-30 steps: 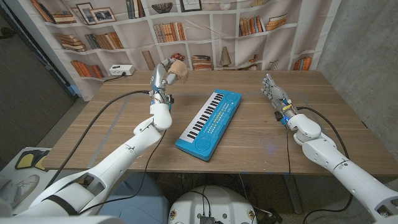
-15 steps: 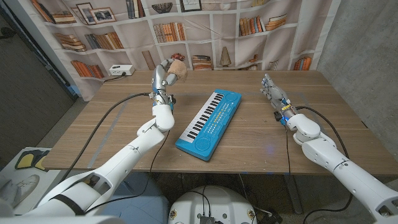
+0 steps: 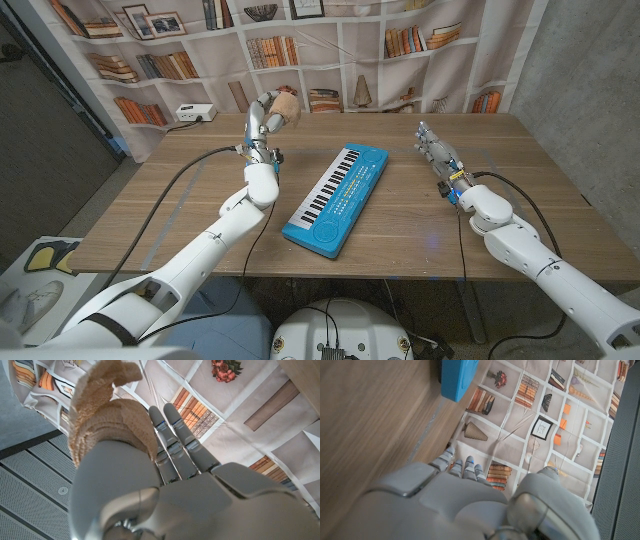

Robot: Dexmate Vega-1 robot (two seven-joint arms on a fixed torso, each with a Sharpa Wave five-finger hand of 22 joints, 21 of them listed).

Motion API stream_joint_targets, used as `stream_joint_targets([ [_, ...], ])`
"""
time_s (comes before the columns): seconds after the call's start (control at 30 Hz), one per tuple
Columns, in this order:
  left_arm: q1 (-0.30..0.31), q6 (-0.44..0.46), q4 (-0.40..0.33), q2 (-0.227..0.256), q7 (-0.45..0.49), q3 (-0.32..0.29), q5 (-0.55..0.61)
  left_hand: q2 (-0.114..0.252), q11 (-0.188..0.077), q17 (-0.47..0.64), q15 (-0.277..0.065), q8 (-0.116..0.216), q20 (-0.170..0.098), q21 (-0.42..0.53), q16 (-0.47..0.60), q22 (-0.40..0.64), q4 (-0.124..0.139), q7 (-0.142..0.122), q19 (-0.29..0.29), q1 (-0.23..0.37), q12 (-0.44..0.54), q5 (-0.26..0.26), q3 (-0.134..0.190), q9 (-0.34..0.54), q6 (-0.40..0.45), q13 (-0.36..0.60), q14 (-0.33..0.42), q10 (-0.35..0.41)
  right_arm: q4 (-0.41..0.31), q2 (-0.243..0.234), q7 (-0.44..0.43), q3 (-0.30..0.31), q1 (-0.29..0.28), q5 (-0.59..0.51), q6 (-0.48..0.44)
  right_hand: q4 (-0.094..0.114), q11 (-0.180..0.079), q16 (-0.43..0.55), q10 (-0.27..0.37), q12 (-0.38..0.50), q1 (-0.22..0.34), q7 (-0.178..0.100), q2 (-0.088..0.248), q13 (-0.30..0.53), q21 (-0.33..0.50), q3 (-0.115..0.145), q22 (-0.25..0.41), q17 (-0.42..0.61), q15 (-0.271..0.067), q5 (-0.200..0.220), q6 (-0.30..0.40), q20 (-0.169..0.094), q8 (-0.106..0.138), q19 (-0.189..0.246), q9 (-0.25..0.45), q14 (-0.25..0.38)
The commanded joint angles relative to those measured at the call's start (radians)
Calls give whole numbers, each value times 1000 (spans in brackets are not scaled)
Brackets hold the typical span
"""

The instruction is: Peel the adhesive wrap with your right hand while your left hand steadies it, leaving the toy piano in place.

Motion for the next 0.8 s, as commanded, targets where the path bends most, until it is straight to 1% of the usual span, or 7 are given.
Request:
stream_joint_targets([
  [0.03,11,15,-30,8,-70,-16,-52,8,-5,4,2,11,2,8,-5,-2,4,-3,-6,4,-1,2,-1,55,0,5,10,16,-21,0,-27,-13,-8,-54,25,-7,-1,10,15,6,15,-1,-1,5,1,1,3,3,-2,-4,-2,4,1,-2,5,0],
  [0.27,19,18,-33,-1,-90,-31,-93,8,-6,6,2,14,2,17,-6,-5,4,-5,-10,5,-4,2,-1,54,2,7,12,17,-44,-4,-52,-19,-14,-97,34,-13,-7,11,23,7,24,-3,0,6,3,4,3,4,-6,-3,-1,6,2,2,5,2],
  [0.3,19,20,-32,-2,-86,-31,-91,8,-6,6,2,14,2,18,-6,-6,4,-8,-9,5,-3,2,-1,54,3,7,12,18,-48,-5,-55,-19,-16,-101,34,-15,-6,11,23,7,28,-3,1,7,3,5,3,4,-5,-3,-1,13,3,4,5,3],
  [0.37,22,25,-36,-3,-93,-35,-102,7,-6,7,2,15,2,21,-7,-7,4,-7,-10,5,-4,3,-1,53,4,7,13,19,-63,-11,-76,-21,-21,-129,29,-24,-9,11,22,5,43,-6,3,10,6,11,3,5,1,-3,-4,48,3,14,5,1],
  [0.4,24,27,-37,-4,-99,-37,-112,7,-6,7,2,15,2,22,-7,-7,3,-7,-10,5,-5,3,-1,53,4,6,13,18,-75,-16,-93,-22,-25,-152,24,-25,-9,11,22,5,44,-6,3,10,6,11,3,5,2,-3,-4,51,3,15,5,0],
  [0.67,32,56,-62,2,-162,-57,-192,5,-5,9,1,15,2,28,-7,-10,3,-9,-14,6,-6,3,-2,52,3,7,16,21,-164,-46,-196,-34,-42,-313,-29,-33,-18,12,33,8,59,-12,5,12,4,16,3,6,10,-3,1,56,6,14,5,1],
  [0.8,31,61,-70,11,-183,-57,-203,6,-6,10,2,16,2,34,-8,-12,3,-10,-16,5,-8,3,-2,50,4,8,17,20,-164,-43,-179,-44,-33,-313,-39,-36,-22,13,38,10,65,-13,6,13,4,18,3,6,10,-3,4,54,8,16,5,2],
])
